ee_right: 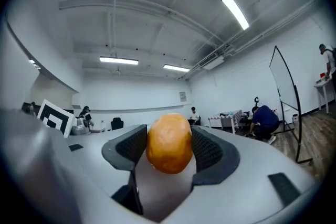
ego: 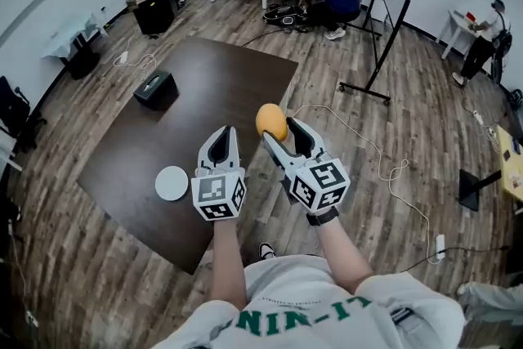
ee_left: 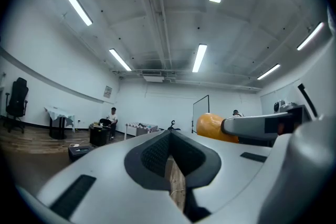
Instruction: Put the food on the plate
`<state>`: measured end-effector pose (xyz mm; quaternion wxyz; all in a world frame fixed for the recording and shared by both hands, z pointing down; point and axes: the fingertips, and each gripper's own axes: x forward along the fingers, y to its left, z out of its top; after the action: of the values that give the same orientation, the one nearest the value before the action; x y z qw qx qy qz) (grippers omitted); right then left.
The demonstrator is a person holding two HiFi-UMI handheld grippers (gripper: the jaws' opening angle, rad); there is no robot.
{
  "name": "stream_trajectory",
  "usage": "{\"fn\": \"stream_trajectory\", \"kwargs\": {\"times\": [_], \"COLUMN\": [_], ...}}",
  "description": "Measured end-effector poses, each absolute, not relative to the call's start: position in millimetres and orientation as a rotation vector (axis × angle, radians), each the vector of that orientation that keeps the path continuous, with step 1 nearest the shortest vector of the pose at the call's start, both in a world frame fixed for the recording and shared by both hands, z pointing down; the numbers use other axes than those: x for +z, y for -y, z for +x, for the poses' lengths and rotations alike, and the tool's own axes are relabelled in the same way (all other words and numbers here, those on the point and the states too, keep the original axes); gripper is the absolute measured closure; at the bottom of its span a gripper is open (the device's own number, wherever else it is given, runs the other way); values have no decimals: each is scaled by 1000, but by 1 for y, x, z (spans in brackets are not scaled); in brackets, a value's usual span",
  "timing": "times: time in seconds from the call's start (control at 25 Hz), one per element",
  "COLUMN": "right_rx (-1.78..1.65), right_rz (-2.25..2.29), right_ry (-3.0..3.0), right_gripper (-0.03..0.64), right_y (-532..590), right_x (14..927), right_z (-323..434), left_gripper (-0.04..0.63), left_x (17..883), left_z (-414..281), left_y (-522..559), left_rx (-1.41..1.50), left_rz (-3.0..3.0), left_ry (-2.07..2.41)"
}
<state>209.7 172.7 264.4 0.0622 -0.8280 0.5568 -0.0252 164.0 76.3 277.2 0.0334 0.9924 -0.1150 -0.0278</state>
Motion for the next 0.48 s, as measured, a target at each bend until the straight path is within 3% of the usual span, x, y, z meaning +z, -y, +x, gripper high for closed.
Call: {"fn": "stream_trajectory", "kwargs": {"times": [0.48], "right_rx": [-185], "right_rz": [-2262], "right_ry": [-2020], "right_gripper": [339], "right_y": [-17], "right_x": [290], "right_z": [169], "left_gripper": [581], "left_x": [314], "left_z": [88], "left_y": [58], "left_rx": [-21], "left_rz": [2934], "left_ry": [775]}}
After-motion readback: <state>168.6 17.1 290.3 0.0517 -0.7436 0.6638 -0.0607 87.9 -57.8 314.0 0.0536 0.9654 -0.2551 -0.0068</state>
